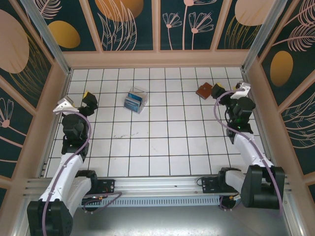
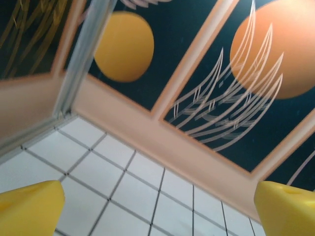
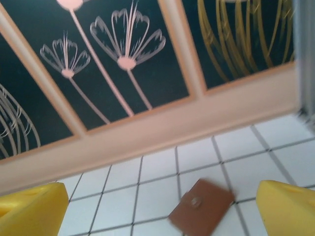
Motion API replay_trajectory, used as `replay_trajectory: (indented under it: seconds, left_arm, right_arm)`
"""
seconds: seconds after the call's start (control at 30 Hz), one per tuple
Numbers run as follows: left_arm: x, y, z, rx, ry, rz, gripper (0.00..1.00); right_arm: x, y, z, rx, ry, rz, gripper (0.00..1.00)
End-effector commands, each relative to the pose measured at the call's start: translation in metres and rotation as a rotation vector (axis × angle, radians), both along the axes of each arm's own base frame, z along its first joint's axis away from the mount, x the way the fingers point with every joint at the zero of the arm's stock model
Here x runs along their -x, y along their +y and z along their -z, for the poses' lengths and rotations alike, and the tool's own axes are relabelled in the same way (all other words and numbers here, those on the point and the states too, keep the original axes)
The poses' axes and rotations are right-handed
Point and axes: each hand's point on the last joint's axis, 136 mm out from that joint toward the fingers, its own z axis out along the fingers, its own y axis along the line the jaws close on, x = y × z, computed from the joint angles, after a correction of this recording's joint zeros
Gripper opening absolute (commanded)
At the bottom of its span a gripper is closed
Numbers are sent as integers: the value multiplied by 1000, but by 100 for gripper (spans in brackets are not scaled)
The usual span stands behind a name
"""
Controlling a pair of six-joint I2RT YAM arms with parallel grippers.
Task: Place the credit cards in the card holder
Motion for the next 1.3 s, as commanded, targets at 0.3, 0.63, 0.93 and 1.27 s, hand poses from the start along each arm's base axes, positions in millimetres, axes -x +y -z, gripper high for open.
replay_trajectory:
  seconds: [0.3, 0.63, 0.93, 1.27]
  left_arm:
    - [-36, -99, 102, 307, 429, 446, 99]
    - [-24, -114, 131, 265, 600, 482, 99]
    - [-11, -116, 134, 260, 615, 502, 99]
    - [-6, -115, 141, 271, 612, 501, 99]
  right_arm:
    - [-21, 191, 83, 169, 353, -570, 77]
    - [-62, 321, 141, 286, 558, -874, 55]
    - [-87, 364, 180, 291, 648, -966, 45]
    - [-95, 386, 196, 319, 672, -996, 29]
